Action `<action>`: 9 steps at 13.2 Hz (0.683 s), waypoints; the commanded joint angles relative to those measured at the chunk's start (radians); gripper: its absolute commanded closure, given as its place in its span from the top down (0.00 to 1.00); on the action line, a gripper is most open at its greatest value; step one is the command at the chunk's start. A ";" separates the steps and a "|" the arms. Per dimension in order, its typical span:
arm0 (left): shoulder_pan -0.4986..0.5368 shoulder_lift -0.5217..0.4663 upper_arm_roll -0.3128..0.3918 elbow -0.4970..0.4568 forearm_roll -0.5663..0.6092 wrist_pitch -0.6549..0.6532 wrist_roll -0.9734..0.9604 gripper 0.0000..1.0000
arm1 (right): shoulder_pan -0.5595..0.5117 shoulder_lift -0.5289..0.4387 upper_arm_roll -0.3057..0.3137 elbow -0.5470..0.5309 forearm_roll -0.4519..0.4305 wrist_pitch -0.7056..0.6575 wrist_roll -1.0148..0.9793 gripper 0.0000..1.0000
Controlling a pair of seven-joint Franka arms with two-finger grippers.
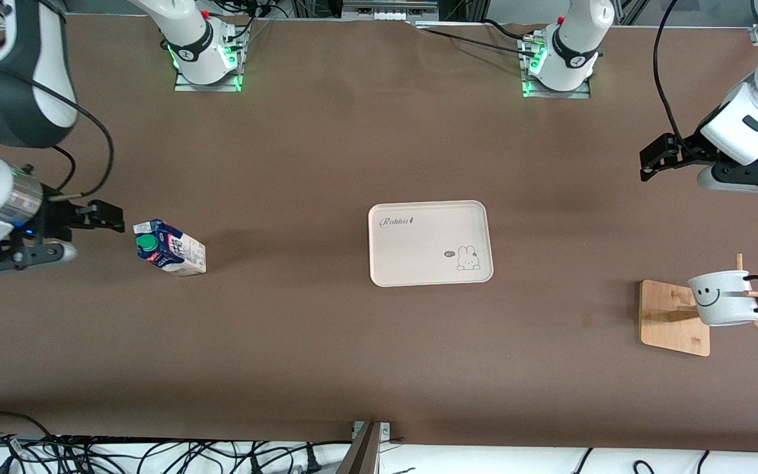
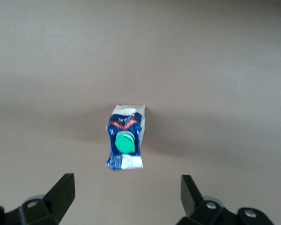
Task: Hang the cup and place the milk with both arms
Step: 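Set the milk carton on the table and open the right gripper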
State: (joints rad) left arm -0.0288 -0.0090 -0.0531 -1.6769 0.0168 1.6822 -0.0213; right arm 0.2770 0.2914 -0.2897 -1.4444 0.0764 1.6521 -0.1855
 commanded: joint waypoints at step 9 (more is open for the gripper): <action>-0.002 -0.008 -0.002 0.017 0.020 -0.035 0.001 1.00 | 0.013 -0.340 0.014 -0.289 -0.023 0.015 0.106 1.00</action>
State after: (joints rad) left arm -0.0289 -0.0097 -0.0533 -1.6716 0.0169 1.6688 -0.0213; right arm 0.2805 -0.0411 -0.2861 -1.7130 0.0680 1.6463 -0.1292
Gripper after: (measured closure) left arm 0.000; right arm 0.000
